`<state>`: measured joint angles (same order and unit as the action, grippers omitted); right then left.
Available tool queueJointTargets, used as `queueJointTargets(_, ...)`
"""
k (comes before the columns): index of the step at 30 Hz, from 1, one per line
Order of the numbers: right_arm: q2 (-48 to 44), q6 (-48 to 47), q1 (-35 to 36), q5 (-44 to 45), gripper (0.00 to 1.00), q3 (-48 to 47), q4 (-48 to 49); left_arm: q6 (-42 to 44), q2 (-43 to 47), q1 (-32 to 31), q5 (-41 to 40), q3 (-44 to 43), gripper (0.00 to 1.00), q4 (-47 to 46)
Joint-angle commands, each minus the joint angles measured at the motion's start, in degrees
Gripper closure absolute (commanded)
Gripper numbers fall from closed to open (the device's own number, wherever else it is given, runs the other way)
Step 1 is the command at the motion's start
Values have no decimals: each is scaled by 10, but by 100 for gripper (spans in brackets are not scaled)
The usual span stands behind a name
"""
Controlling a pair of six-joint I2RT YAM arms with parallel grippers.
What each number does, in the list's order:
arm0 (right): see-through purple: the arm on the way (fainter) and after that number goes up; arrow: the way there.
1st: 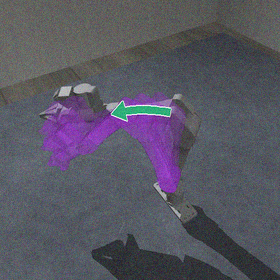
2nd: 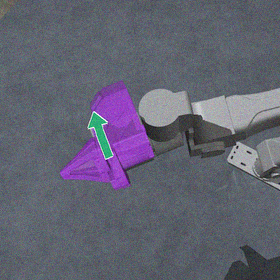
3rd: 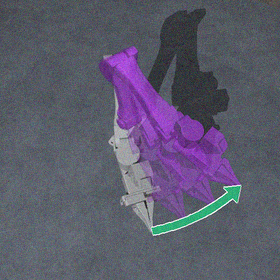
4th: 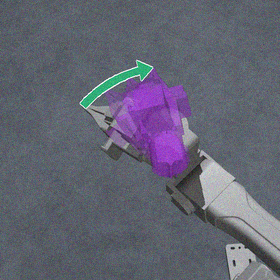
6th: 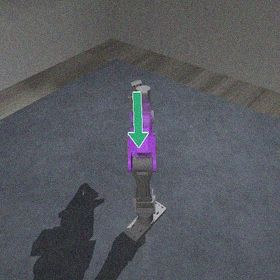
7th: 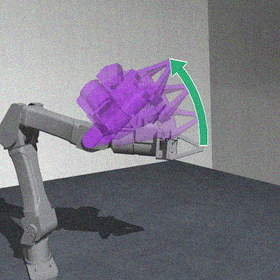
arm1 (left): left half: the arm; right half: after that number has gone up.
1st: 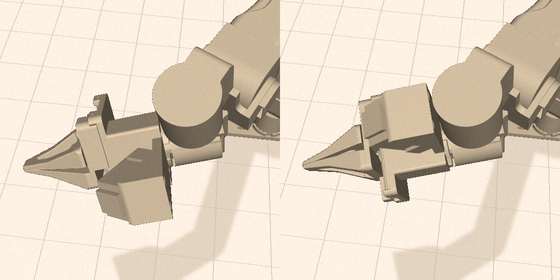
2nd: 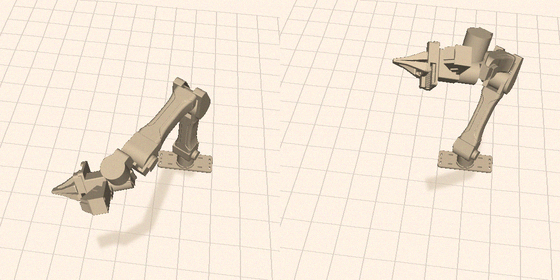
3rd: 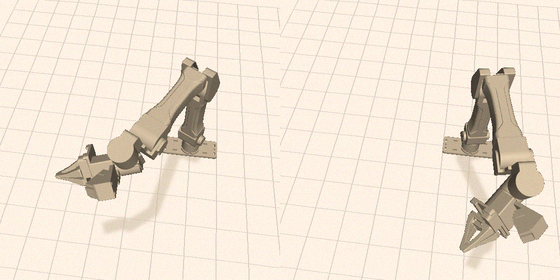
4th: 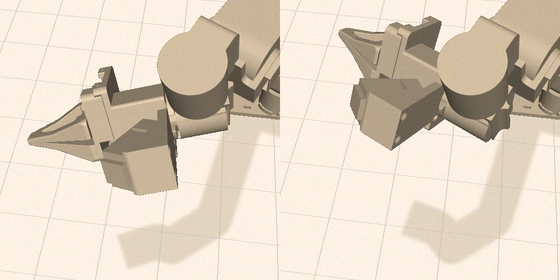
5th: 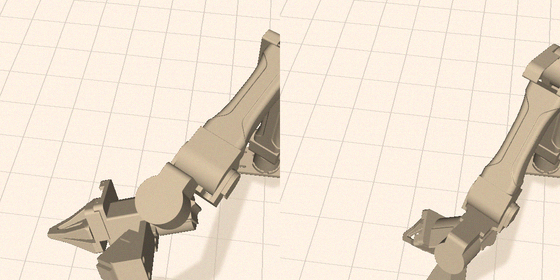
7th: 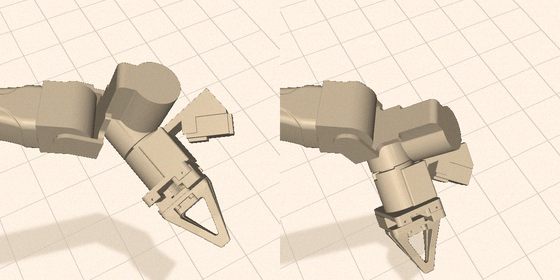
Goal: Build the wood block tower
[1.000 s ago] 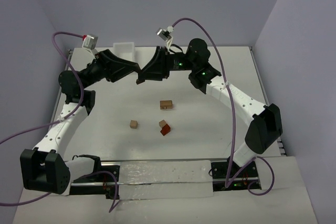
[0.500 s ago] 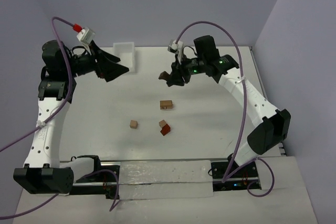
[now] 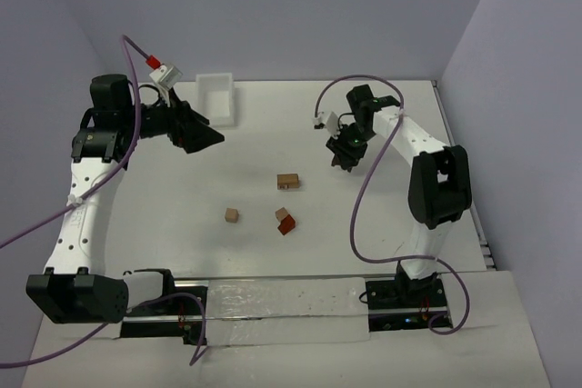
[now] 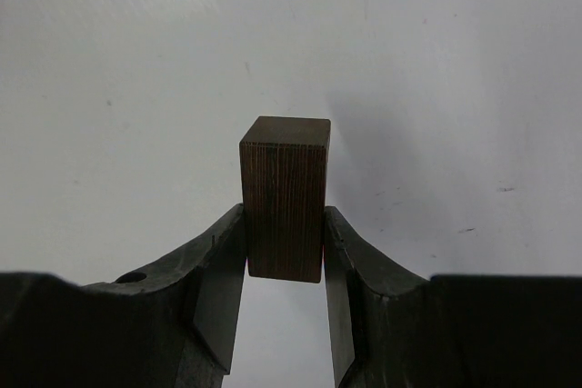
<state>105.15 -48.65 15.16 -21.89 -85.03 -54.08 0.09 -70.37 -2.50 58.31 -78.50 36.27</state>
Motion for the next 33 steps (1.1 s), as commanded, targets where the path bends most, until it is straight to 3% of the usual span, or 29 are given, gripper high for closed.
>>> queueJointTargets(1, 25, -31, -4, 33, 92, -12, 14, 4, 11, 3, 22, 1, 1, -14)
queueJointTargets(14, 97, -31, 29, 12, 91, -63, 72, -38, 21, 2, 44, 55, 1, -66)
queueJointTargets(23, 91, -122, 78, 8, 91, -117, 14, -8, 6, -13, 46, 56, 1, -49)
queueJointTargets(33, 148, -149, 123, -17, 90, -245, -101, 35, -9, -24, 18, 47, 1, -37)
